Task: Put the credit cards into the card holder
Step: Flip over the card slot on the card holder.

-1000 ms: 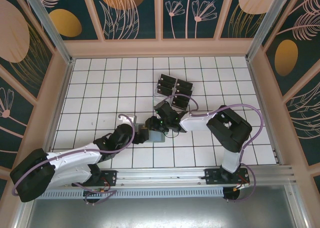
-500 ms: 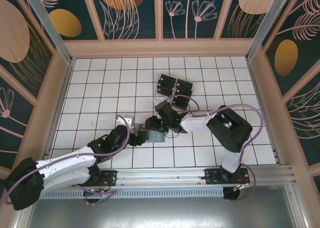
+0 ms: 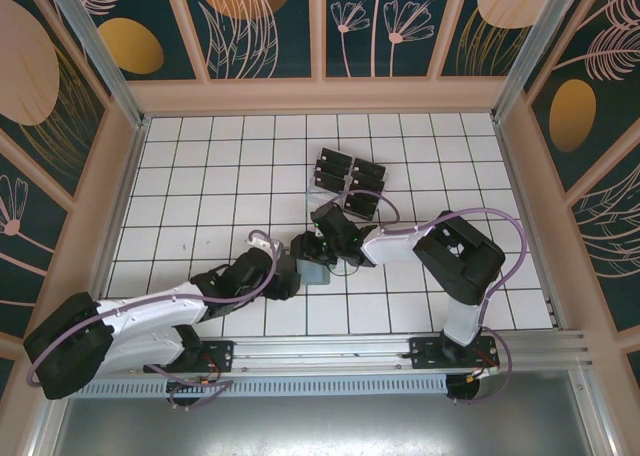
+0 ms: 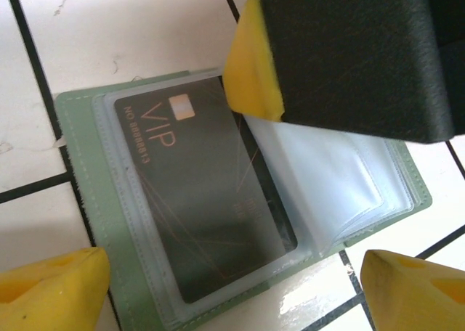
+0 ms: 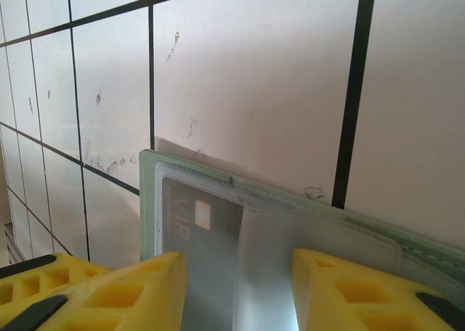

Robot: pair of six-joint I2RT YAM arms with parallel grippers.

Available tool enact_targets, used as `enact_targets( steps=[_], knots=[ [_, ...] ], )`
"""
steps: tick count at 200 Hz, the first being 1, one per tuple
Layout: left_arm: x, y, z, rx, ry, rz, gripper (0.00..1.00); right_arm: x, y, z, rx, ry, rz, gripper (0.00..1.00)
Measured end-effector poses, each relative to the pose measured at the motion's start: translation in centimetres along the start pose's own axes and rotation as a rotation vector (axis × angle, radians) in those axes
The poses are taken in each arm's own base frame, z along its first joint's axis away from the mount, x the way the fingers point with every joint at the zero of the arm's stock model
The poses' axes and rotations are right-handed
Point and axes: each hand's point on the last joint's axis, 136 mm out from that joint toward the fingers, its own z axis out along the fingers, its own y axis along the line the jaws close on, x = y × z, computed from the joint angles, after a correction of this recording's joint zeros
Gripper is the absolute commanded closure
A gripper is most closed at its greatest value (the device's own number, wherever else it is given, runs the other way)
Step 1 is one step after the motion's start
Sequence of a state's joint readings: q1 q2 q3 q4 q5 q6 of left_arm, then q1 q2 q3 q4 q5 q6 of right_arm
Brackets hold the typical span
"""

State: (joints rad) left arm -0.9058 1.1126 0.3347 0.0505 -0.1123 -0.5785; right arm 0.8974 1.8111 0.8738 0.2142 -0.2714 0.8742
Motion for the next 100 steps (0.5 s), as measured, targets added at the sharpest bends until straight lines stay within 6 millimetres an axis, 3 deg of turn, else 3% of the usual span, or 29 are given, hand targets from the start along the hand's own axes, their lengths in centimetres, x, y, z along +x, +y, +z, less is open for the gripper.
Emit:
enact_targets(
  steps=[100],
  knots=[
    [-0.5,0.1,1.1,-0.04,-0.012,0.013,0.11,0.0,0.1,0.0,-0.015,-0.003,0.002,0.57]
  ],
)
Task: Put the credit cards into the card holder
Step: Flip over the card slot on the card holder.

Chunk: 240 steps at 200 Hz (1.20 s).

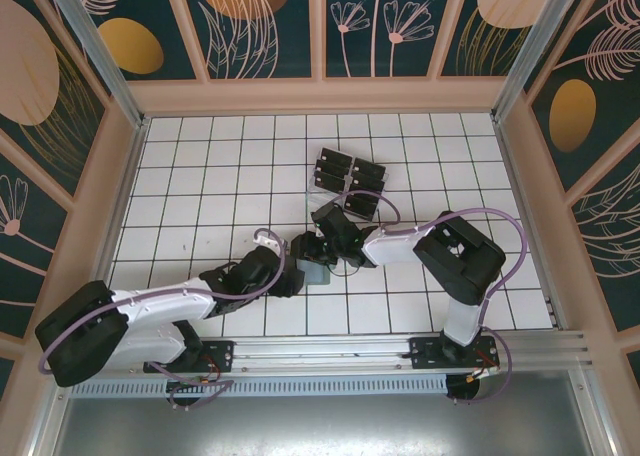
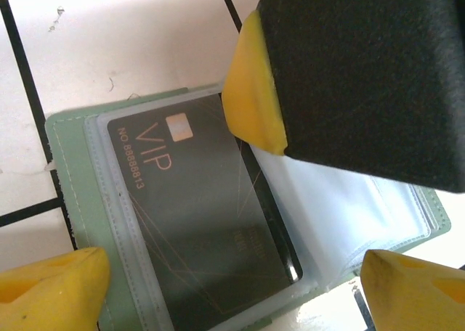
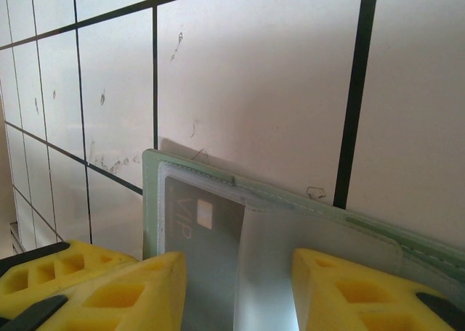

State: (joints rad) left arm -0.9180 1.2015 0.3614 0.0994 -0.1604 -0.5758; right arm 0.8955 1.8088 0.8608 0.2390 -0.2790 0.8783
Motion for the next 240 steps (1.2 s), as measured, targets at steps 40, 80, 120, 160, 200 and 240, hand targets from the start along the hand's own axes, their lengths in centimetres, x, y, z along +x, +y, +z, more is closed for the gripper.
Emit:
enact_targets(
  steps=[40,80,120,160,200,240],
  knots=[
    [-0.2,0.1,0.4,-0.034,-0.011,0.015,0.11,0.0,0.0,0.0,-0.001,0.0,0.002,0.57],
    [0.5,0.4,1.2,-0.089,0.006,0.056,0.11,0.0,0.0,0.0,-0.004,0.001,0.016,0.57],
    [0.7,0.8,1.7,-0.132,0.006,0.077,0.12,-0.1,0.1,-0.5,-0.01,0.0,0.026,0.56],
    [0.6,1.0,1.7,-0.145,-0.003,0.064,0.13,-2.1,1.2,-3.1,-0.045,-0.064,0.032,0.56],
    [0.5,1.1,1.8,-0.15,-0.012,0.05,0.14,-3.8,2.2,-5.9,-0.079,-0.144,0.031,0.56],
    [0.5,1.2,1.8,-0.151,-0.02,0.042,0.14,-2.3,0.5,-5.5,-0.041,-0.111,0.041,0.56]
  ],
)
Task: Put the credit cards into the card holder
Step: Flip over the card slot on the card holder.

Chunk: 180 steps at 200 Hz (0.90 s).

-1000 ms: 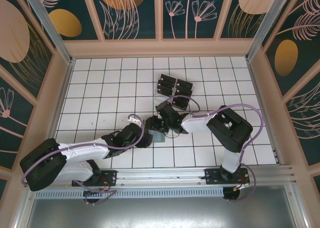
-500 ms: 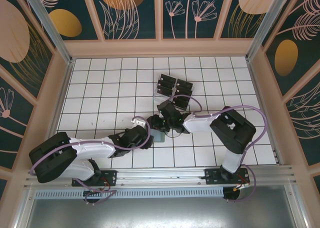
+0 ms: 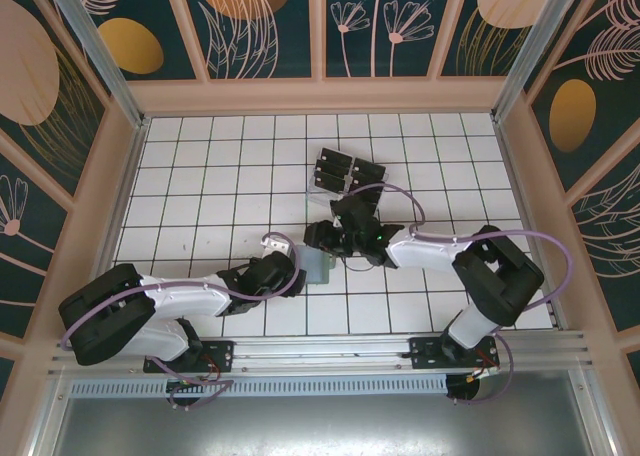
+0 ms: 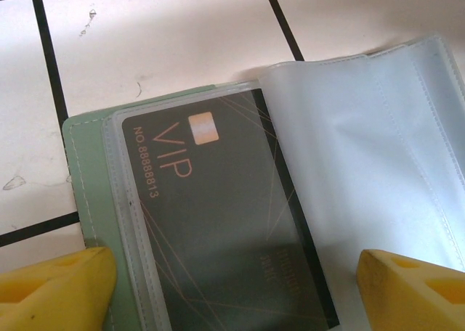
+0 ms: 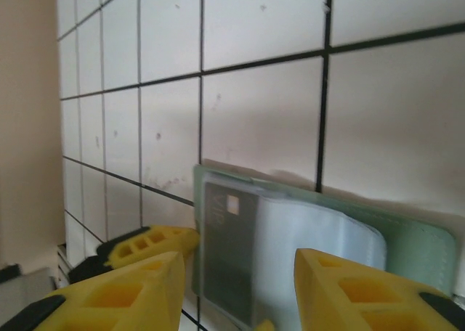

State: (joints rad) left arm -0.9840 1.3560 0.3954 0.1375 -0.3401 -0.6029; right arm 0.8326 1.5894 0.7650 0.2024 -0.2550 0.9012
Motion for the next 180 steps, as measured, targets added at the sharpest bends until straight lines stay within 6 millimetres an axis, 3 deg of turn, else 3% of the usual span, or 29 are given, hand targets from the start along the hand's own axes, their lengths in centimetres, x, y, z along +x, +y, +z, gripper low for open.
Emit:
enact_targets(
  steps=[45,120,180],
  knots=[
    [0.0,0.0,0.0,0.0,-0.005,-0.005,0.14,1.5,-0.7,0.8,0.023,0.037,-0.003,0.56],
    [0.0,0.1,0.1,0.001,-0.012,-0.008,0.15,3.1,-3.6,1.7,0.091,0.08,0.027,0.56],
    [0.0,0.1,0.1,0.001,-0.018,-0.013,0.15,3.0,-3.5,2.2,0.075,0.076,0.031,0.56]
  ],
)
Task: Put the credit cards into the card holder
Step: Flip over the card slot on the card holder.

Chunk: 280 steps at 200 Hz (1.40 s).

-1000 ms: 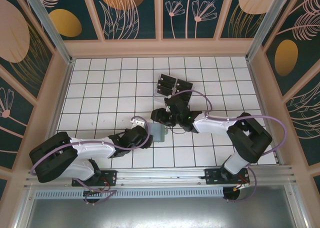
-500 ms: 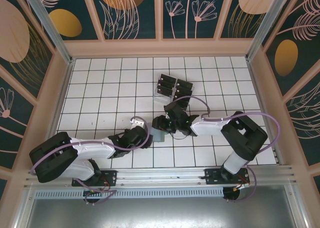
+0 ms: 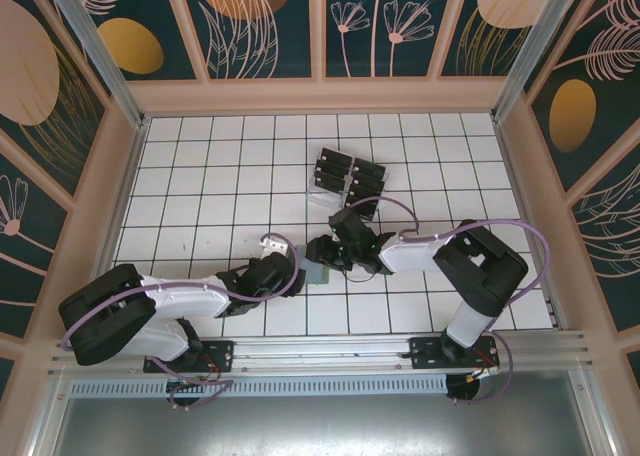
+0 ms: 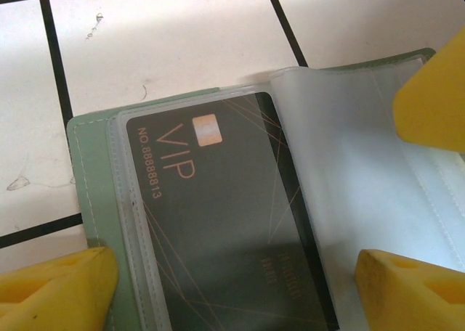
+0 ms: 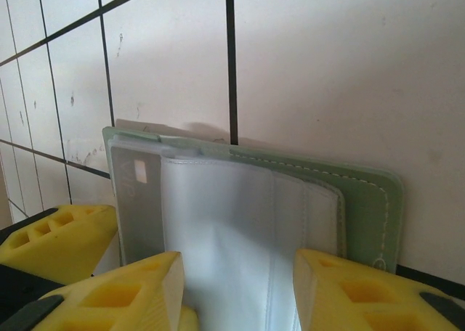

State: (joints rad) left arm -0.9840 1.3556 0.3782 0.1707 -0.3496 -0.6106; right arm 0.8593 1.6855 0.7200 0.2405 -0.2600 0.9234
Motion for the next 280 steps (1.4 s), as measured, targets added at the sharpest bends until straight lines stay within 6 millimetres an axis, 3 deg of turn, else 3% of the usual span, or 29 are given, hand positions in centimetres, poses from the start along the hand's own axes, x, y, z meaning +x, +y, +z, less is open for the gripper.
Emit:
enact_targets(
  steps=[167,280],
  knots=[
    [0.0,0.1,0.1,-0.005,-0.005,0.0,0.15,0.2,2.0,0.9,-0.099,0.036,-0.02,0.61],
    [0.0,0.1,0.1,-0.004,-0.007,-0.001,0.16,-0.9,1.4,0.3,-0.01,-0.004,-0.064,0.59]
  ],
)
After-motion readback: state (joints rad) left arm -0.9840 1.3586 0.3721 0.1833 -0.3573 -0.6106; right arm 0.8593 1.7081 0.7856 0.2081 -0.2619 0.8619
